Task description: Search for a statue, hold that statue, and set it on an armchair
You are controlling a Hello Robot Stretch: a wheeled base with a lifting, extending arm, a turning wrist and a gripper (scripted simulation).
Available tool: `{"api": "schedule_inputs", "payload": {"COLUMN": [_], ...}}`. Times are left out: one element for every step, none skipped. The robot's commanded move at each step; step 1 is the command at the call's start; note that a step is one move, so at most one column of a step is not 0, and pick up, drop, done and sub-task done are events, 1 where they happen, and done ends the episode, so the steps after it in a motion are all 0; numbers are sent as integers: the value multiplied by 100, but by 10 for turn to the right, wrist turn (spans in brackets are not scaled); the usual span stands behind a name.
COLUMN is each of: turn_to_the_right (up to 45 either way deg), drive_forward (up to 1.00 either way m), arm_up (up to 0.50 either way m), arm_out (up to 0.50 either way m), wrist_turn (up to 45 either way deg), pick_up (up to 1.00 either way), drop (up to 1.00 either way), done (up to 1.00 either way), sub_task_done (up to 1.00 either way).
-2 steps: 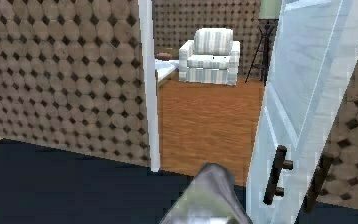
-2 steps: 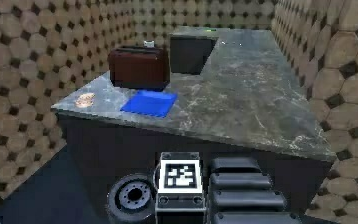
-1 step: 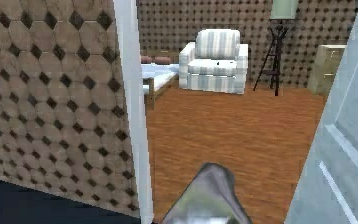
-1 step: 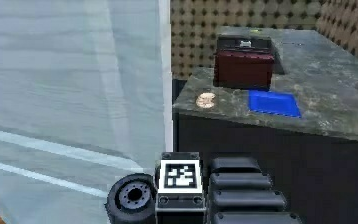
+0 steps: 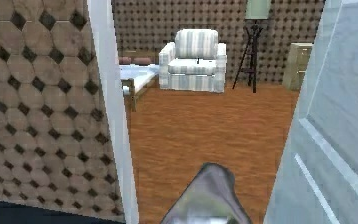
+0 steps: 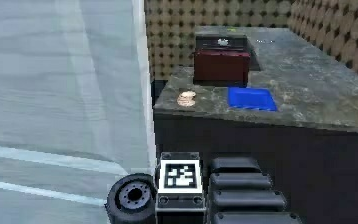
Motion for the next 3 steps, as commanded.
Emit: {"api": "schedule_inputs", "payload": {"turn_to_the_right": [0, 30, 0], "drive_forward": [100, 0, 100], "arm_up": [0, 0, 0], "arm_out": [0, 0, 0], "wrist_turn": [0, 0, 0], "pick_up": [0, 0, 0], "drop": [0, 0, 0], "done": [0, 0, 0], "sub_task_done": [0, 0, 0]}}
